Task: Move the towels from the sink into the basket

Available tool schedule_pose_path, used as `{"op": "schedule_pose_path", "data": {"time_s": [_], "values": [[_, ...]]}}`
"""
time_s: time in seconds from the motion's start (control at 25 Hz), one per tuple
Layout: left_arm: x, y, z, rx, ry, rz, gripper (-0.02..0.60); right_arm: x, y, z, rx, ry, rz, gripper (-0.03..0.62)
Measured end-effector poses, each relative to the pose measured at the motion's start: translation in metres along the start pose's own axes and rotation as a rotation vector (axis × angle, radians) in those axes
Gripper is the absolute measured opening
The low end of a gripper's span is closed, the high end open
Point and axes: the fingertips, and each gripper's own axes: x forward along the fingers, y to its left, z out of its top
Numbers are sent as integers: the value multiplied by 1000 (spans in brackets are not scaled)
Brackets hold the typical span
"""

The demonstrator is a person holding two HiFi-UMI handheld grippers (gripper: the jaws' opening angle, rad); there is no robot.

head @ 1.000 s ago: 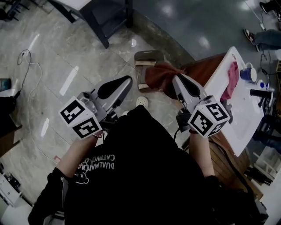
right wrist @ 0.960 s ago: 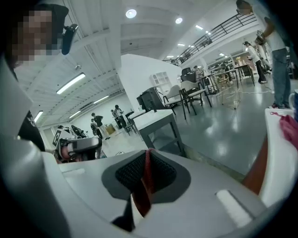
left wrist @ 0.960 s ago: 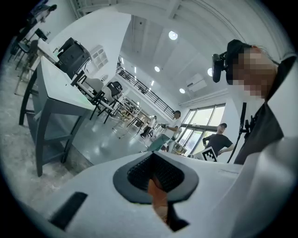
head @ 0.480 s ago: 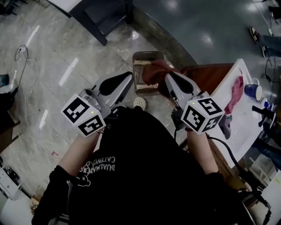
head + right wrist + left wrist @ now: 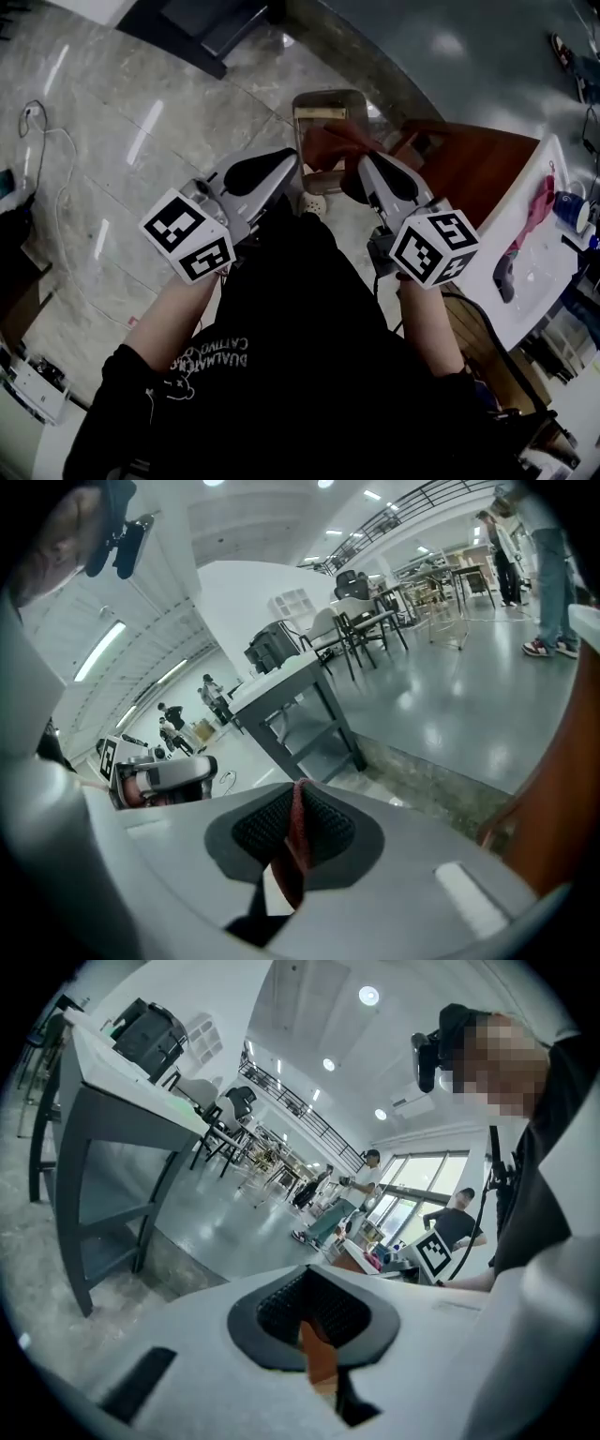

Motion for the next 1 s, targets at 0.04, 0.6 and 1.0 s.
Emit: {"op": "schedule_pose_path", "data": {"time_s": [0.04,0.6,1.0], "values": [[3,9,-3,3,23,-10,-2,7,-5,-3,18,-1,-15,35],[53,127,-102,-41,227,-50,-2,119,-127,-117,188,84,-177,35],[76,181,-197,-78,348,-29,-2,185,-218,-239,344,231,-254,35]]}}
